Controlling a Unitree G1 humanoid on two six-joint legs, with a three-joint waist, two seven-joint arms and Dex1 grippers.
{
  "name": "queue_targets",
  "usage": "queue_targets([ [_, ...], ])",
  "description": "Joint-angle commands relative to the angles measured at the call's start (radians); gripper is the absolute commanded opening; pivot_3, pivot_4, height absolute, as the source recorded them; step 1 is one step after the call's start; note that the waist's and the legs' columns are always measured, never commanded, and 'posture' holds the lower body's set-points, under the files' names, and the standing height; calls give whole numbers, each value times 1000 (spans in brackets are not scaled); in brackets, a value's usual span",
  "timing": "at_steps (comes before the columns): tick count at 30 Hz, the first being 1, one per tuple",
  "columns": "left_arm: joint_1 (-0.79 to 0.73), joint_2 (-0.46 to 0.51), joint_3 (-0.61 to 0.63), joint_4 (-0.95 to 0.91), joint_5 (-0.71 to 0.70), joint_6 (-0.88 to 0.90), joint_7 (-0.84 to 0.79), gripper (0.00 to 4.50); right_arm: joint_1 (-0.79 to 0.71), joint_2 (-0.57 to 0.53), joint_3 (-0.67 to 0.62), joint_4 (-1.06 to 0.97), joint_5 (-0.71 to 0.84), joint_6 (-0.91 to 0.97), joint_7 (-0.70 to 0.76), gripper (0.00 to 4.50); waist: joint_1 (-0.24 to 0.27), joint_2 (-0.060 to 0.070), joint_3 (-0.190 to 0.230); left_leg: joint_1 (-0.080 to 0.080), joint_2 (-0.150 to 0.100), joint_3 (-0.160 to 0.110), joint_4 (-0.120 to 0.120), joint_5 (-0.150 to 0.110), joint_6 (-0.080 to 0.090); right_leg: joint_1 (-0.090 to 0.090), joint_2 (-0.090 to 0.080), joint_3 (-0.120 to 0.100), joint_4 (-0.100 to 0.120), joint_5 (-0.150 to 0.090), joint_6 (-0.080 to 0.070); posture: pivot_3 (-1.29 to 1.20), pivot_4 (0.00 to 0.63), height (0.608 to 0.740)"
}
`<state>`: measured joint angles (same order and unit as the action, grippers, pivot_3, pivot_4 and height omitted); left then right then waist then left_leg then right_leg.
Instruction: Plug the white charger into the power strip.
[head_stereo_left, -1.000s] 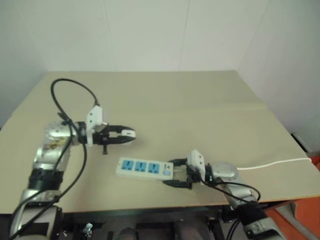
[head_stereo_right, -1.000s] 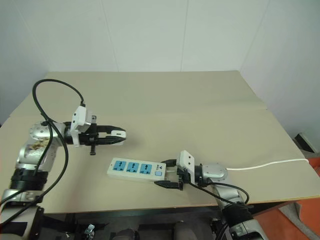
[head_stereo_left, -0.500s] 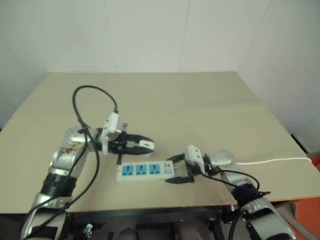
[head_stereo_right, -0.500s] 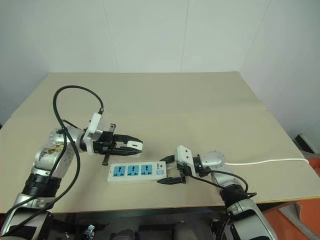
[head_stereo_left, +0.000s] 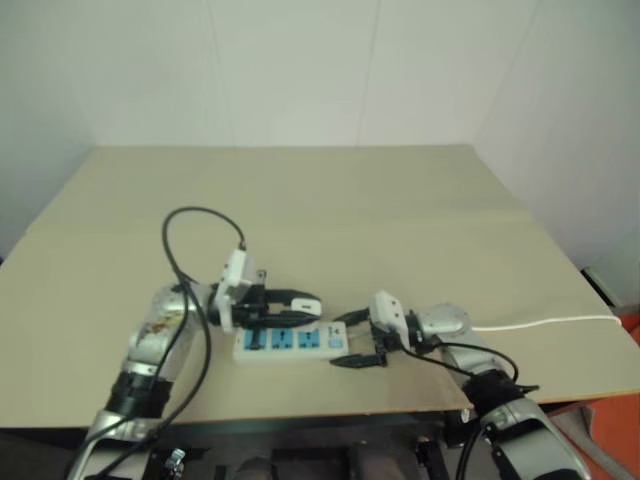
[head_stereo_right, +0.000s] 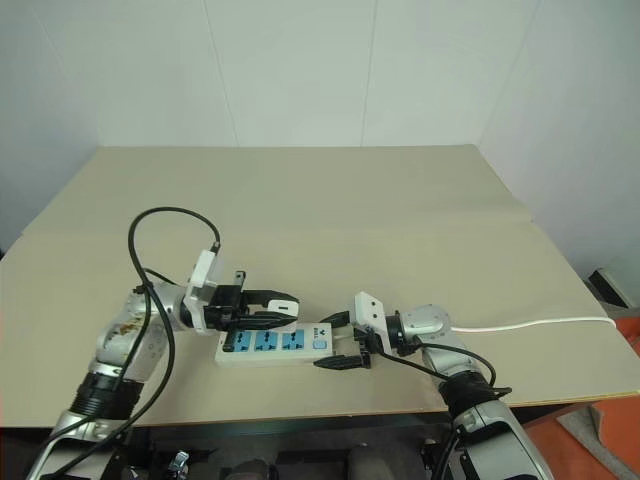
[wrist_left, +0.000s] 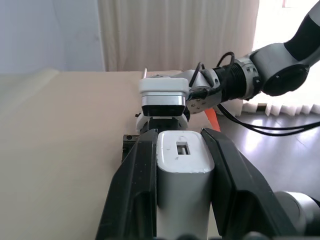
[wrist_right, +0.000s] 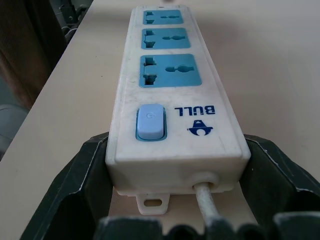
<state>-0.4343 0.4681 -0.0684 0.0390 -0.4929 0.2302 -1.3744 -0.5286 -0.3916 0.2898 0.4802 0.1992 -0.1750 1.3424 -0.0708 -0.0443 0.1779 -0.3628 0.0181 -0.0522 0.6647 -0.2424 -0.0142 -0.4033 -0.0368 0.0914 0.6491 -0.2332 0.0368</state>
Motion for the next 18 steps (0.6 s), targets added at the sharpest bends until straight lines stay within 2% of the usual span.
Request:
queue_targets([
  [1, 14, -11, -35, 9, 41, -31, 27, 1024, 37, -4, 30, 22, -47, 20, -2, 3425, 0, 0, 0, 0, 0, 0, 0, 0, 0, 0, 0, 0, 0, 0, 0, 0, 150, 740],
  [11, 13, -51, -77, 103, 94, -141, 21, 1024, 46, -8, 21, 4, -42, 33, -13, 3425, 1, 1, -1, 1, 0, 0, -1, 0, 0, 1, 0, 0, -1, 0, 1, 0, 150, 740],
  [18, 16, -38, -90, 111, 81, -138, -6, 1024, 52, -9, 18, -7, -41, 42, -20, 3425, 1, 1, -1, 1, 0, 0, -1, 0, 0, 2, 0, 0, -1, -2, 3, 0, 150, 740],
])
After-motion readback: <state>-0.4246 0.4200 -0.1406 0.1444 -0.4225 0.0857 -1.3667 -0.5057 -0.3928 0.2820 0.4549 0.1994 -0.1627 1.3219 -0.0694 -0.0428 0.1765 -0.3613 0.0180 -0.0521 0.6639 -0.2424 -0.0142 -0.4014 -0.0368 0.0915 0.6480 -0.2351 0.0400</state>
